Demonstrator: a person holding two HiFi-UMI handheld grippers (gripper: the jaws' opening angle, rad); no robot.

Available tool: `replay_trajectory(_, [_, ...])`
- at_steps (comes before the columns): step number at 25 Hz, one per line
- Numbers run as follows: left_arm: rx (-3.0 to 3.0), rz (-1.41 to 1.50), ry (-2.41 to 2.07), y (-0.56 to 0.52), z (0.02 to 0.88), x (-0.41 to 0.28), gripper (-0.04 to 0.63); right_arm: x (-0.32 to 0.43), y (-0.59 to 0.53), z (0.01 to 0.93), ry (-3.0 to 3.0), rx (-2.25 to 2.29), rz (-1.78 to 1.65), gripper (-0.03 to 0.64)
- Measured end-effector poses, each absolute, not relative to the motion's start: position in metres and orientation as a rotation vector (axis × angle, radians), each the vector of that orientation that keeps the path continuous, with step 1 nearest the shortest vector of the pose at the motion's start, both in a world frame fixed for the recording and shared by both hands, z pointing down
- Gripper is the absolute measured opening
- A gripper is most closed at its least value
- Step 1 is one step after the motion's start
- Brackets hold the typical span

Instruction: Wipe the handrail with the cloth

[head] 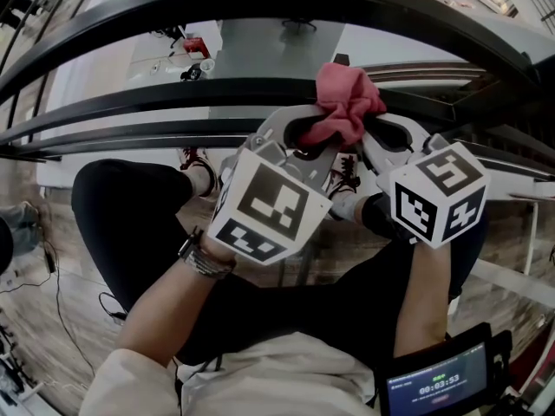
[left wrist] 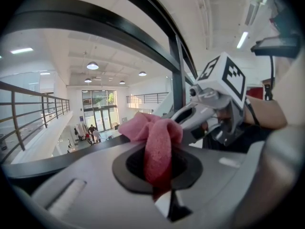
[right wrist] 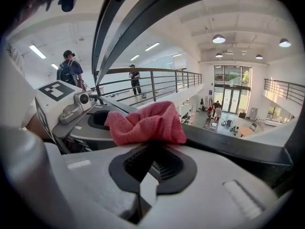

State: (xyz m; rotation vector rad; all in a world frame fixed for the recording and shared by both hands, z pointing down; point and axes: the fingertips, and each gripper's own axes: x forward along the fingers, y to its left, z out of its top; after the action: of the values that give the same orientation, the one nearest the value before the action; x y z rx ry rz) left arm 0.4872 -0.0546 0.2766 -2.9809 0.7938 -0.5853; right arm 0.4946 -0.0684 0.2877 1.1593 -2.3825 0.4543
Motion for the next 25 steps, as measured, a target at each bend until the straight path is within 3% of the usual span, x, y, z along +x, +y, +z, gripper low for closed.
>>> replay_trajectory(25, [-2.949, -0.548, 0.933, -0.062, 0.258, 0.449, 0.031, 0.456, -0.071, 0.271, -2.446, 1.048, 0.408, 0.002])
